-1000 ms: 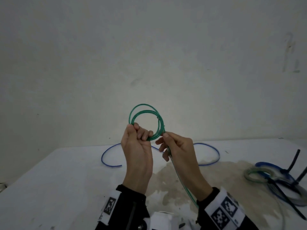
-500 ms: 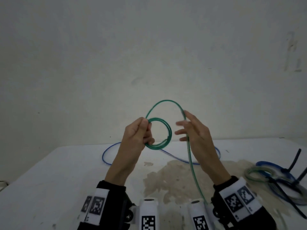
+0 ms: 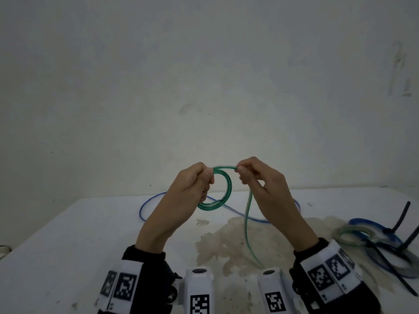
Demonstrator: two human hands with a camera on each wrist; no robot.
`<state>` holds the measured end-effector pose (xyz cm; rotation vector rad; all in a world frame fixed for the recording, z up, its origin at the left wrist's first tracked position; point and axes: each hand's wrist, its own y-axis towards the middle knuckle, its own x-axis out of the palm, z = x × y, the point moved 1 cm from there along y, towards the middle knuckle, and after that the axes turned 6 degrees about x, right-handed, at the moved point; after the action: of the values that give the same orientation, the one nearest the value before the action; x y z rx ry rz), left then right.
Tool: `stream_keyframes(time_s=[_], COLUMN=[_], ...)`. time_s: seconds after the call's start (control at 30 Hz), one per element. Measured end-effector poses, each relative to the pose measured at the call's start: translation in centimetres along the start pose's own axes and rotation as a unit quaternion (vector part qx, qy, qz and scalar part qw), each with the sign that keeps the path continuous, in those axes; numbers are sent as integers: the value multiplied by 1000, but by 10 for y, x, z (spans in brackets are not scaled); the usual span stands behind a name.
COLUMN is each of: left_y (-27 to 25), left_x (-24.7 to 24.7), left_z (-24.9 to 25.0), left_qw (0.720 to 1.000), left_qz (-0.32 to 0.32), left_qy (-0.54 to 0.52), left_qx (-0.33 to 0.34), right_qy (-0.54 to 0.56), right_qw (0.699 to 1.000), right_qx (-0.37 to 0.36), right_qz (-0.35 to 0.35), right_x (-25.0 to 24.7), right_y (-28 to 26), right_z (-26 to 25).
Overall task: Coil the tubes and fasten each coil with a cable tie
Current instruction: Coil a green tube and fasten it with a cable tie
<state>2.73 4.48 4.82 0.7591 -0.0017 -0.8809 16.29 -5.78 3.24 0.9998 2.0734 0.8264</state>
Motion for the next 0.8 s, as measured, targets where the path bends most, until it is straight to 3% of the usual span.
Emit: stream_keyframes(time_s=[0.13,0.23,0.33,0.43,0.63,0.8], left_y=[3,6,6,6,6,7], left_x=[1,8,18,24,23,25], left_z=[-5,-9,-12,-12,-13,-16], left_qw=[991,961,936,929,945,910], left_qz=[63,112,133,131,150,206], left_qy=[-116,-253,-324,-345,-290,-360], left_qx=[-20,-27,-28,-33,-9,7], right_qy=[37,58,75,71,72,100], right_qw=[999,998,997,997,997,994], right_qx=[-10,-12,1,18,28,37], right_qz=[3,2,9,17,4,-29], right_x=[2,7,12,14,14,15], right_y=[1,0,-1,-2,-3,-6], right_z=[1,5,6,6,2,-1])
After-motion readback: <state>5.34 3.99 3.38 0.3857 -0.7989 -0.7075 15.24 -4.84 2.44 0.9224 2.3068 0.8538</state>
